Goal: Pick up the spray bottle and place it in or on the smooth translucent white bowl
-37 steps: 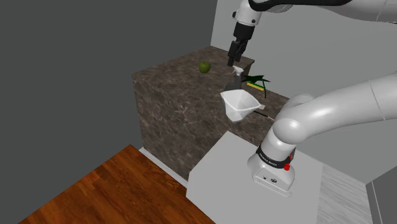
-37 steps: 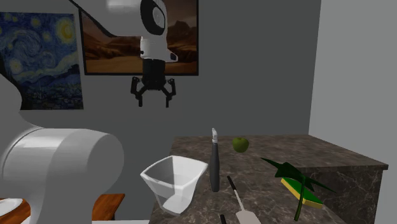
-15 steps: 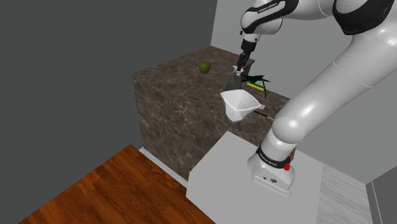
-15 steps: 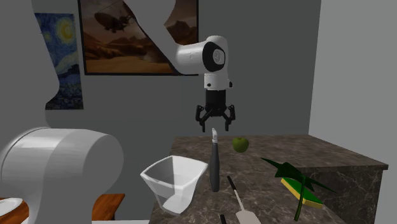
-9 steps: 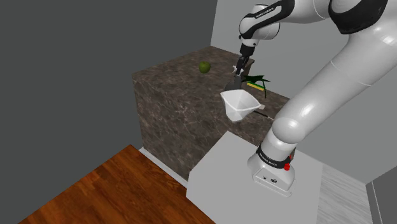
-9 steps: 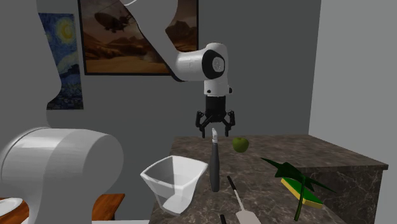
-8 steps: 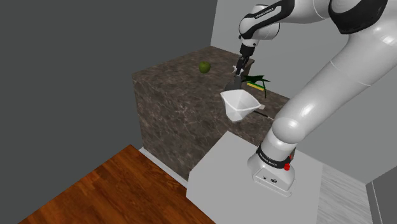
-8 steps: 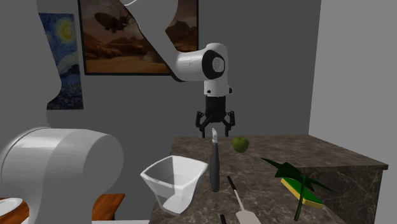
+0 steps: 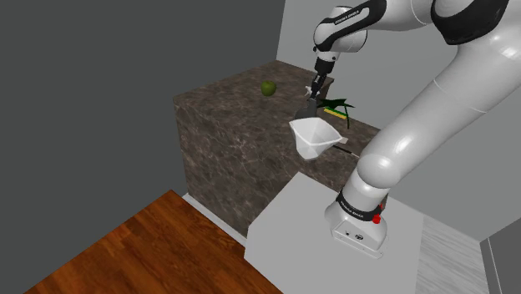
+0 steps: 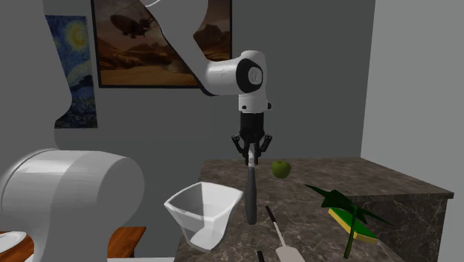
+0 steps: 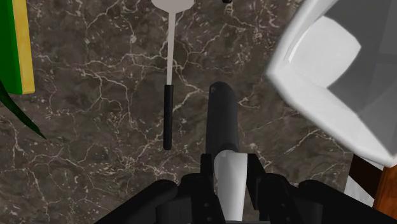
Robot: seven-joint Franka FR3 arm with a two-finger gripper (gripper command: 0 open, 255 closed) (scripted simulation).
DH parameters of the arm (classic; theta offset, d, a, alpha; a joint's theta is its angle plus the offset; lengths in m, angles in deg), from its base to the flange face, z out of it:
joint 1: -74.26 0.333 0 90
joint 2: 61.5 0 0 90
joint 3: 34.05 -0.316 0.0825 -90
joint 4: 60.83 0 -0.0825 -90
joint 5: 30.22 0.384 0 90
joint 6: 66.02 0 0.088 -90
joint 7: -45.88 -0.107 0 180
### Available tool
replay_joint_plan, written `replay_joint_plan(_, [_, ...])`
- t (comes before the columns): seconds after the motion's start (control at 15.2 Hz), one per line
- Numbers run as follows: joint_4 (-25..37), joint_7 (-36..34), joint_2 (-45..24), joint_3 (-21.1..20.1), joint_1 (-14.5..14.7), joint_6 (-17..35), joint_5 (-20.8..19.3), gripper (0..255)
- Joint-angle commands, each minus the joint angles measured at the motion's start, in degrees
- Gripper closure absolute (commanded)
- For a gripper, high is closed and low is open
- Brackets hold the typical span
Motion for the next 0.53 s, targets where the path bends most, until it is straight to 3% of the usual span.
replay_joint_plan(0.0, [0.0, 0.0, 0.0, 0.0, 0.0, 0.0, 0.0, 255])
replay_joint_plan(0.46, [0.98, -0.28, 0.72, -0.31, -0.06, -1.62, -0.29, 255])
